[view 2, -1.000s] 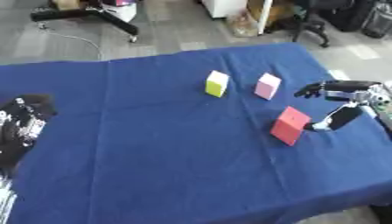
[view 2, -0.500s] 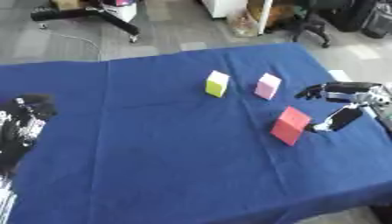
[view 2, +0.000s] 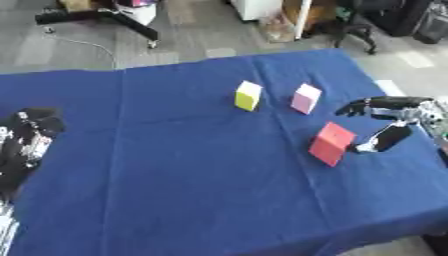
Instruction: Pick up the objects with one hand, pass them to the other hand, and then place them into the box on the other side of the table.
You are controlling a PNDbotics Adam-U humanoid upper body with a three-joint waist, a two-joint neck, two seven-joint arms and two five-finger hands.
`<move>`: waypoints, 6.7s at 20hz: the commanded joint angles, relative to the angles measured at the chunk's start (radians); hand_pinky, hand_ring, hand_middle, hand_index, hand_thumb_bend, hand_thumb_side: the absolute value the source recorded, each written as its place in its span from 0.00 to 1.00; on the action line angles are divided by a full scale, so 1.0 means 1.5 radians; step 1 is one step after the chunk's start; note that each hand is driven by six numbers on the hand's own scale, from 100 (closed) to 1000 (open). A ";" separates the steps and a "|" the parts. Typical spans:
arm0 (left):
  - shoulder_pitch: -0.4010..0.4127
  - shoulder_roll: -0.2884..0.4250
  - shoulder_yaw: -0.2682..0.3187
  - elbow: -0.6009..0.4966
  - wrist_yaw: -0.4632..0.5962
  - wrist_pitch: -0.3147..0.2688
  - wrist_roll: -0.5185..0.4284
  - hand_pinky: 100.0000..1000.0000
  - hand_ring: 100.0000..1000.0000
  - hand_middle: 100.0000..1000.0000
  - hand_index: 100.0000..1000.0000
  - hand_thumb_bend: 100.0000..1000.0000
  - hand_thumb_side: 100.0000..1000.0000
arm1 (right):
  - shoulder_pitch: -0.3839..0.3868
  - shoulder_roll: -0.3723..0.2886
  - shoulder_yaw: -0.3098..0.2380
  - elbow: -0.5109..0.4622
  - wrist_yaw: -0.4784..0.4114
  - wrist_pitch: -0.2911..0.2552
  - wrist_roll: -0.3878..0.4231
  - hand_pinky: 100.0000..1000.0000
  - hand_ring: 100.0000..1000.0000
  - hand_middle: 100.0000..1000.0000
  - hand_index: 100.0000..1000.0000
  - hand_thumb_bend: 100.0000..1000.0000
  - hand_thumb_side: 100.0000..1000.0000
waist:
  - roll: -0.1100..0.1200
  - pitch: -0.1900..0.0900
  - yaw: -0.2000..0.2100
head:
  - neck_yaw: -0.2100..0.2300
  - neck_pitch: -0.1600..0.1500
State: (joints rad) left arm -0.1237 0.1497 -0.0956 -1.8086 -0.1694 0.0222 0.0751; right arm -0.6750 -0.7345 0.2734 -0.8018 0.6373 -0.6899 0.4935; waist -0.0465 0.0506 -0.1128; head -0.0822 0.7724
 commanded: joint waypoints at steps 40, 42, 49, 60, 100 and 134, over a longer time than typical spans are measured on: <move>-0.007 0.011 0.002 -0.015 -0.002 -0.002 -0.005 0.85 0.55 0.64 0.62 0.50 0.59 | -0.028 0.009 0.011 -0.019 -0.010 -0.139 0.169 0.85 0.86 0.88 0.95 0.23 0.06 | -0.005 0.012 0.005 | -0.005 -0.002; -0.007 0.011 0.002 -0.015 -0.002 -0.003 -0.005 0.85 0.55 0.64 0.62 0.50 0.59 | -0.028 0.008 0.012 -0.021 -0.012 -0.138 0.169 0.85 0.86 0.88 0.93 0.22 0.05 | -0.005 0.012 0.005 | -0.005 -0.002; -0.007 0.012 0.002 -0.015 -0.002 -0.003 -0.006 0.85 0.55 0.64 0.62 0.50 0.59 | -0.027 0.006 0.013 -0.030 -0.018 -0.137 0.167 0.85 0.86 0.87 0.88 0.22 0.00 | -0.006 0.010 0.005 | -0.005 -0.002; -0.007 0.012 0.002 -0.014 -0.003 -0.003 -0.008 0.85 0.56 0.64 0.62 0.50 0.59 | -0.025 0.002 0.022 -0.061 -0.043 -0.136 0.169 0.85 0.86 0.87 0.83 0.20 0.00 | -0.007 0.010 0.004 | -0.005 -0.002; -0.018 0.011 -0.001 -0.016 -0.029 -0.003 -0.010 0.85 0.56 0.64 0.62 0.49 0.59 | -0.005 0.080 -0.057 -0.285 -0.287 -0.013 0.127 0.79 0.77 0.75 0.29 0.00 0.00 | 0.000 0.006 -0.003 | 0.069 -0.002; -0.220 0.056 -0.093 -0.126 -0.302 -0.066 -0.225 0.82 0.63 0.67 0.73 0.57 0.49 | 0.027 0.396 -0.103 -0.406 -0.335 0.120 0.210 0.77 0.75 0.72 0.27 0.00 0.00 | 0.040 -0.010 0.013 | 0.111 -0.002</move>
State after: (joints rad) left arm -0.4371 0.2146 -0.2326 -1.9748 -0.6012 -0.0688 -0.2433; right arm -0.6124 -0.1412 0.1219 -1.4039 0.1279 -0.4416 0.7419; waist -0.0007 0.0601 -0.0944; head 0.0887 0.7724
